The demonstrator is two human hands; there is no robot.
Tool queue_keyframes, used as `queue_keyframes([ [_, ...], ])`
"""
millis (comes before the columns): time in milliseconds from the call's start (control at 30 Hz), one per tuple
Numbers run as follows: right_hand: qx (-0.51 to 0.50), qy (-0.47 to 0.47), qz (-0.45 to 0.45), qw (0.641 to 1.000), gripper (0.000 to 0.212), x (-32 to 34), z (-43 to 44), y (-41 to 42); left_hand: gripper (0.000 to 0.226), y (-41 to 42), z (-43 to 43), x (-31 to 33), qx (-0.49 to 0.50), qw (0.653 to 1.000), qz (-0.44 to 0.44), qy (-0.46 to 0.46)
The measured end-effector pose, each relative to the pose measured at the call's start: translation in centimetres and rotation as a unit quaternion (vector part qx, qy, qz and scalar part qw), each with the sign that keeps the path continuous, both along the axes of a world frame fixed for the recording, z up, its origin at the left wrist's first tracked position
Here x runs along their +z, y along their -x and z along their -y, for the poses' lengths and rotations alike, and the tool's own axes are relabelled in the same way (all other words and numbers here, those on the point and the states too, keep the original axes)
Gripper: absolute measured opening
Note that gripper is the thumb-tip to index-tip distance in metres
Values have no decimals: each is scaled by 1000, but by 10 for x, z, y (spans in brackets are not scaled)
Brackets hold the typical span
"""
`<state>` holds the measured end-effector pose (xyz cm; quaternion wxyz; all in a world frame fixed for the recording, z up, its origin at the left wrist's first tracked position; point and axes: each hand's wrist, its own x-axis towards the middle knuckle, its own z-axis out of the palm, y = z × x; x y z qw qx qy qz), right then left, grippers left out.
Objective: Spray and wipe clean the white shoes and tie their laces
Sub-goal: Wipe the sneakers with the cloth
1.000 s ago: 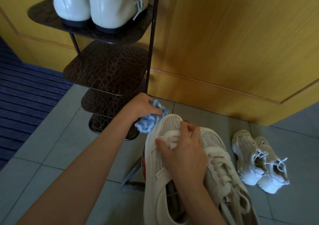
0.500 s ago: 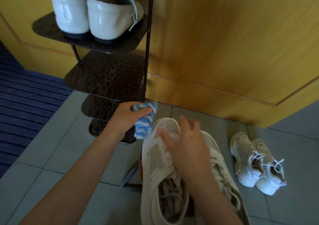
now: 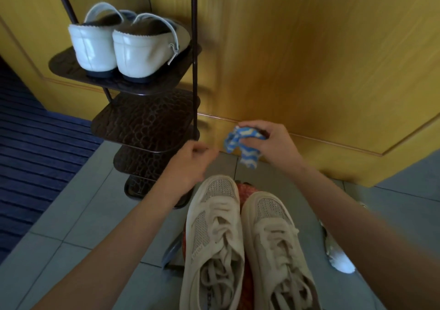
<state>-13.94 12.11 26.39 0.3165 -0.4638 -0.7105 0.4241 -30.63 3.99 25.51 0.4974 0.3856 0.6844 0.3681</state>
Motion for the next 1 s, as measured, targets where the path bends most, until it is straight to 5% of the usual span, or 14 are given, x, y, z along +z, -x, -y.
queue_keyframes([
  [167,59,20,68,996,33,-13,-23,-17,128,-22,21,-9,-195,918,-291,187],
  [433,70,77,-7,995,29,-44,-14,-26,134,-59,27,-13,-248,849,-405,233],
  [600,68,76,-57,993,29,-47,-1,-27,100,-54,39,-21,-207,874,-407,166],
  [833,114,71,-100,986,22,-43,7,-3,97,-18,72,-26,-109,949,-289,55],
  [1000,231,79,25,969,23,-29,12,24,79,-18,89,-25,-85,955,-282,-16],
])
